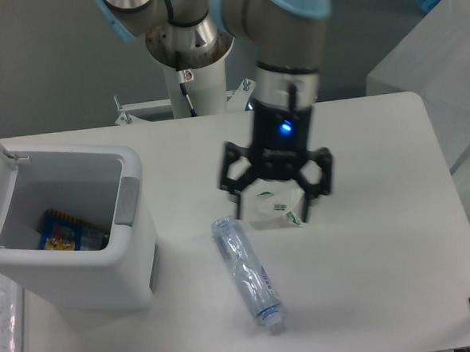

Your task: Open the trash can

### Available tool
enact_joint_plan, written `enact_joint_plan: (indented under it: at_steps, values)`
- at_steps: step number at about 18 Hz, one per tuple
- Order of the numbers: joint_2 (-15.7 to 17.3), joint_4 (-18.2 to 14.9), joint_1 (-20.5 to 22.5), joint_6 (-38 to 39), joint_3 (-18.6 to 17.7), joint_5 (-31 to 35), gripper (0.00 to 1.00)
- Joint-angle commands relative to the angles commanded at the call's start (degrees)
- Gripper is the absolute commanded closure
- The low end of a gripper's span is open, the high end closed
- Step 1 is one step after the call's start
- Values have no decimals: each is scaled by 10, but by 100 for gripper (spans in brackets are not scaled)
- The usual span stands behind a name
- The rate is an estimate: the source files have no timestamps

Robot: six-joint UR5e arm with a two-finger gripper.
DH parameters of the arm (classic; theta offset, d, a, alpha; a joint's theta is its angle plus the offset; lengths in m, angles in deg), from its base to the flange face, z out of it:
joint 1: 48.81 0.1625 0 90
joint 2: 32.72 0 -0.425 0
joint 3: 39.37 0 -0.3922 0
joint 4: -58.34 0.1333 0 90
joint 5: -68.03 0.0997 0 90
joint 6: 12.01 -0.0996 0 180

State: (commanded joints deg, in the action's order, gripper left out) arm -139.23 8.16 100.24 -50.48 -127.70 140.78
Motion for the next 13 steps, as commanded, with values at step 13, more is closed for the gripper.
enact_joint_plan:
  at_steps: [13]
  values:
    - [-73, 4, 24, -266, -5, 101, 0]
